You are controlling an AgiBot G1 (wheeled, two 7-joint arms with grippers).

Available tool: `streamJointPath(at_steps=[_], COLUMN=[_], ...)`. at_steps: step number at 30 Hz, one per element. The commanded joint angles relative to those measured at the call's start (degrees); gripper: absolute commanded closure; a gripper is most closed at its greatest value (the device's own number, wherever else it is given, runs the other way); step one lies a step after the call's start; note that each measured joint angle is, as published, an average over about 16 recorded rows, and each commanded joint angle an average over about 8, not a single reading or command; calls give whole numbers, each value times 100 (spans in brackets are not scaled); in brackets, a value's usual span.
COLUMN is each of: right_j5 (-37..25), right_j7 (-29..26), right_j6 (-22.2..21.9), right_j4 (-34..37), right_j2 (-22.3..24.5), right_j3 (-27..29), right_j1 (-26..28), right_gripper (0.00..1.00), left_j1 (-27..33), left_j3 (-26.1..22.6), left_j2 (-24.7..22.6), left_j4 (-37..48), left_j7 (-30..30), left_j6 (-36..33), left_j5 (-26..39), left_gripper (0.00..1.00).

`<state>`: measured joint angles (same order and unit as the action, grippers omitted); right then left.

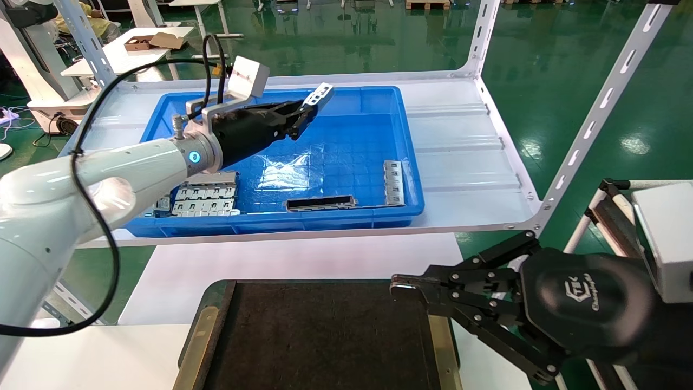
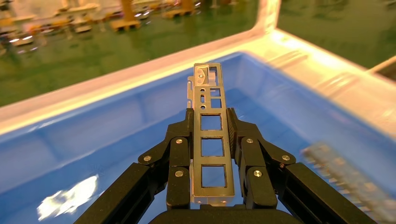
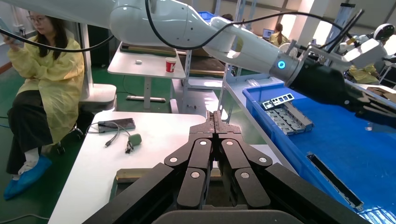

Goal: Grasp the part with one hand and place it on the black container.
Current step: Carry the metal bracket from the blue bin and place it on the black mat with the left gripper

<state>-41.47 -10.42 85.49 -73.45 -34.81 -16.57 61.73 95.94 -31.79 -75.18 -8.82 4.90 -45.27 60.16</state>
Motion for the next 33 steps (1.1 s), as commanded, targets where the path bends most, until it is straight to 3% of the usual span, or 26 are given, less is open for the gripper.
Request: streamJointPath(at_steps=[1, 7, 17, 27, 33], right_j5=[1, 2, 4, 7, 8], right_j7=[0, 1, 3, 5, 6], right_j6=[0, -1, -3, -4, -5], right_j4=[0, 0, 0, 0, 0], right_j2=[0, 1, 3, 4, 5], right_j3=[-1, -3, -6, -10, -12], right_j1=[0, 1, 1, 2, 3], right_gripper=[100, 100, 100, 100, 100], left_j1=[31, -160, -920, -2044, -2855], left_j3=[34, 195, 352, 434, 431], left_j2=[58, 419, 955, 1540, 1883], left_j4=[-34, -170, -659, -2324, -3423], left_j7=[14, 169, 38, -607, -1071], left_j6=[-253, -1615, -2954, -3566, -3409], left_j5=[-78, -392, -757, -1109, -1223], left_gripper=[100, 100, 100, 100, 100])
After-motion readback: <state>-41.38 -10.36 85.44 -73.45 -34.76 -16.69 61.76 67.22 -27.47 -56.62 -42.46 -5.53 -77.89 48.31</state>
